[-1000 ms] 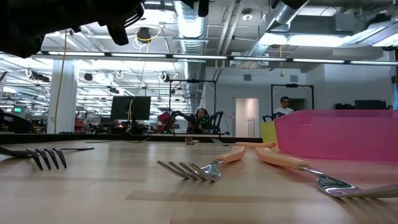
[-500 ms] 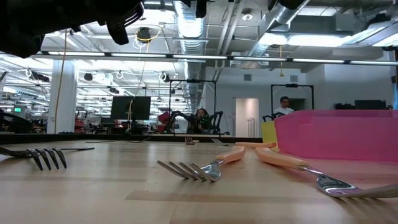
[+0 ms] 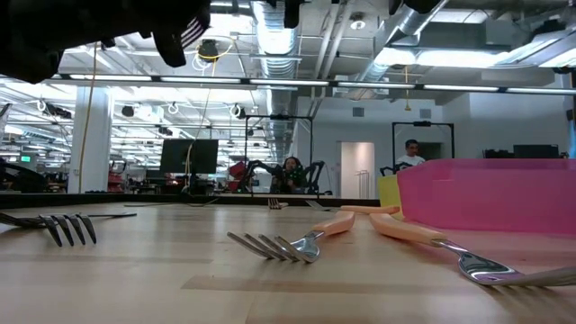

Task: Sort silverware by color (type)
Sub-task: Put the black fork into the red bin

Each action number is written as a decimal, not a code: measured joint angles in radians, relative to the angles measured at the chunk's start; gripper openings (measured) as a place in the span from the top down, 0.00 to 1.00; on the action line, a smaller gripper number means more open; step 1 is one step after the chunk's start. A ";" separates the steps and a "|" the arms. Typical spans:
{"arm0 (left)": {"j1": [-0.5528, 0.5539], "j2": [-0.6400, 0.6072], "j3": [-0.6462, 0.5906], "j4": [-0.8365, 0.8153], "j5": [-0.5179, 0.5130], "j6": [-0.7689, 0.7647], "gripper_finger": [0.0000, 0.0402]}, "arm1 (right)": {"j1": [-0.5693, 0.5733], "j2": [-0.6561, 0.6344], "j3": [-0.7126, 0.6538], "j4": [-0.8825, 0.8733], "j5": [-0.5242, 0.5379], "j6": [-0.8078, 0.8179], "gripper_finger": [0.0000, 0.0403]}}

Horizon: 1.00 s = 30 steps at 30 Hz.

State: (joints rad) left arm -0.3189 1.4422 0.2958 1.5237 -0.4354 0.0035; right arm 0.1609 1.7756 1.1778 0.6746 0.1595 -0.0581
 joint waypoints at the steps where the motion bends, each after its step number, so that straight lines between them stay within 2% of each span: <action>1: 0.000 0.000 0.000 -0.004 -0.009 -0.008 0.89 | -0.001 0.000 0.000 -0.001 0.000 -0.001 0.91; 9: -0.001 -0.003 0.000 -0.027 -0.005 -0.051 0.60 | 0.001 0.000 0.000 0.003 -0.001 0.001 0.91; 14: -0.001 -0.004 0.000 -0.039 0.030 -0.083 0.49 | 0.000 -0.006 0.000 0.003 -0.001 0.003 0.91; 20: -0.002 -0.053 0.000 -0.089 0.038 -0.099 0.47 | -0.006 -0.039 0.000 -0.038 0.000 0.008 0.91; 30: -0.004 -0.326 0.000 -0.471 0.021 -0.117 0.46 | -0.003 -0.142 0.000 -0.247 0.047 0.045 0.91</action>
State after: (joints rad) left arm -0.3233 1.1159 0.2962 1.0531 -0.4141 -0.1135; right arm 0.1578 1.6340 1.1776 0.4275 0.2067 -0.0127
